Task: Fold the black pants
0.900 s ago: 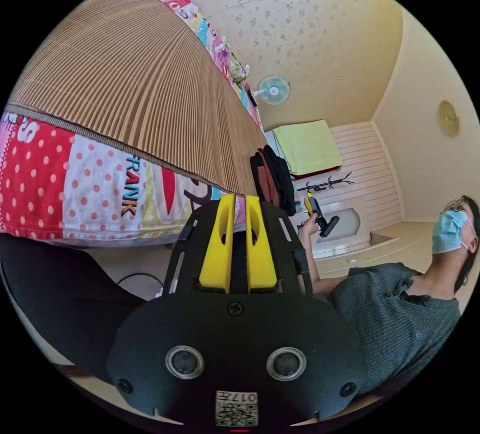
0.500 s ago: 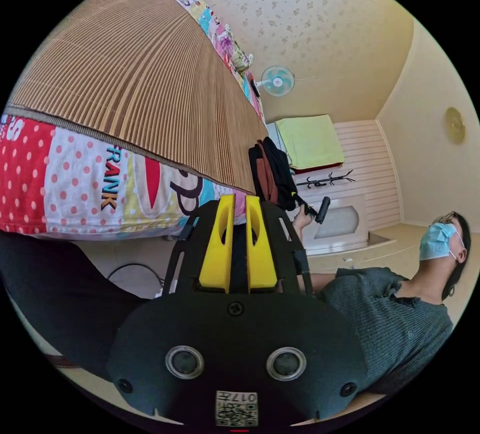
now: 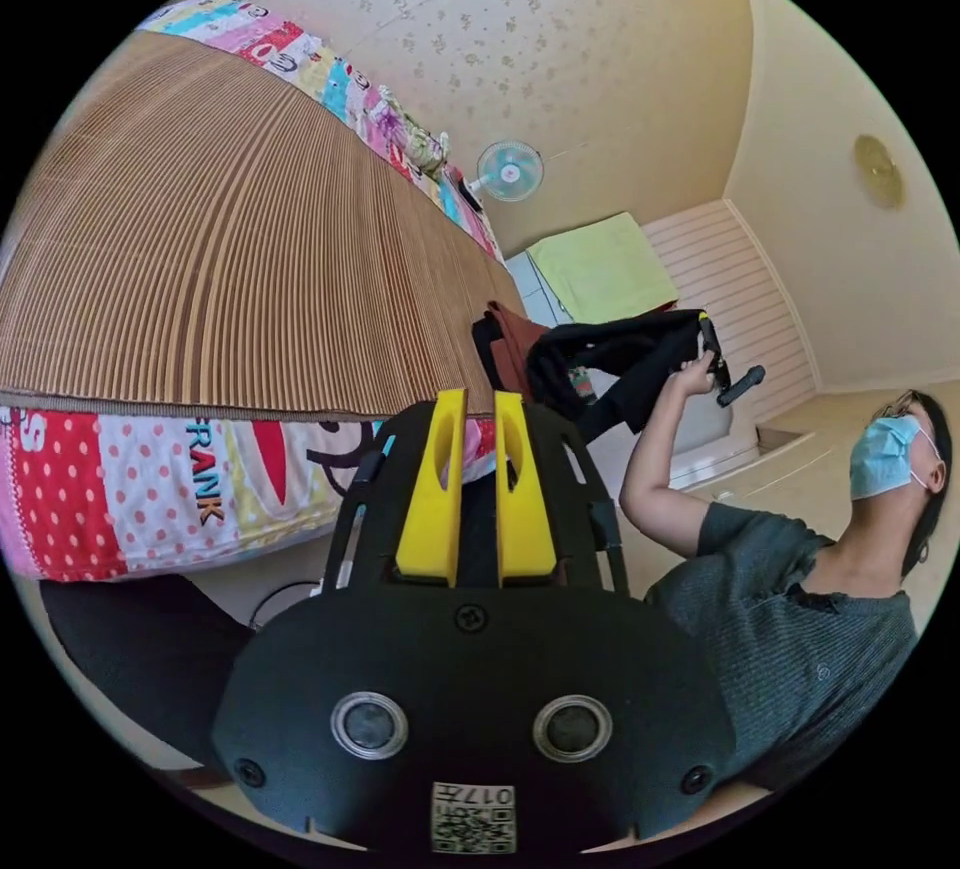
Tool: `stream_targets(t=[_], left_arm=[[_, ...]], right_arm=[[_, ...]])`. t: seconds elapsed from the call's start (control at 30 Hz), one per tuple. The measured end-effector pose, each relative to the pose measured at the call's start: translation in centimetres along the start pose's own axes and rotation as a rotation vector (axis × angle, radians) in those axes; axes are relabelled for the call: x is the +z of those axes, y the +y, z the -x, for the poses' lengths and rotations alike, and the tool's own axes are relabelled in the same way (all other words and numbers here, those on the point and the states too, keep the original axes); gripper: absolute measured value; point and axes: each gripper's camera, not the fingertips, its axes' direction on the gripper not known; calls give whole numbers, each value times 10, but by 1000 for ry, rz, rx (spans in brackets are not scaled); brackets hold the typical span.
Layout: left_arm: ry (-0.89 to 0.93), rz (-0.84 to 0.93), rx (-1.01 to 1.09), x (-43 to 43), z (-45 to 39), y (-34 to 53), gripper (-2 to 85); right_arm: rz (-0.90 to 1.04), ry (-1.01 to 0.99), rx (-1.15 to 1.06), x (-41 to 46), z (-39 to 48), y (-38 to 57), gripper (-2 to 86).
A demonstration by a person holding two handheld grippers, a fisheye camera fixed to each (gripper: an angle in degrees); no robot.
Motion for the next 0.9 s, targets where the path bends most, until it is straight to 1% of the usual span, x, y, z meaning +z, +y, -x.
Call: stream_targets(t=[0.07, 0.13, 0.2, 0.27, 0.4, 0.5, 0.53, 0.57, 0.6, 0.63, 0.67, 0.7, 0.73, 0.77, 0.8, 0.87, 0.9], left_arm=[[50, 38, 61, 21, -15, -3, 69], [56, 75, 125, 38, -32, -3, 83], [60, 121, 197, 59, -51, 0, 98], [101, 197, 268, 91, -72, 7, 121], [214, 296, 343, 144, -103, 17, 149], [196, 411, 468, 189, -141, 26, 184], [98, 451, 525, 204, -159, 30, 216], [-35, 446, 576, 214, -174, 34, 244], [-104, 429, 597, 218, -181, 35, 258], [-250, 353, 632, 221, -192, 38, 259], [-403, 290, 671, 222, -201, 40, 227], [-487, 266, 689, 222, -204, 40, 194], [-593, 224, 746, 218, -210, 41, 134], [-575, 201, 794, 207, -215, 36, 81], [-575, 191, 799, 200, -217, 32, 77], [-627, 159, 798, 161, -225, 2, 67], [-646, 128, 777, 145, -227, -8, 65]], right_arm=[[-87, -86, -7, -35, 14, -30, 16], [-142, -117, -17, -61, 24, -52, 16], [-201, -101, -37, -87, 36, -70, 16], [-271, -73, -34, -123, 45, -96, 15], [-380, -110, 18, -177, 39, -129, 15], [-422, -211, 27, -211, 31, -158, 15], [-427, -241, 12, -220, 30, -170, 15], [-448, -277, -5, -229, 28, -180, 15], [-459, -298, -4, -234, 25, -184, 16], [-471, -345, -2, -240, 18, -194, 16], [-478, -380, 7, -244, 9, -205, 16], [-482, -384, 17, -244, 4, -210, 17], [-490, -379, 47, -239, -8, -221, 17], [-495, -394, 84, -228, -23, -232, 18], [-496, -415, 107, -219, -32, -239, 19], [-463, -522, 195, -164, -69, -272, 22], [-440, -530, 217, -145, -75, -282, 22]])
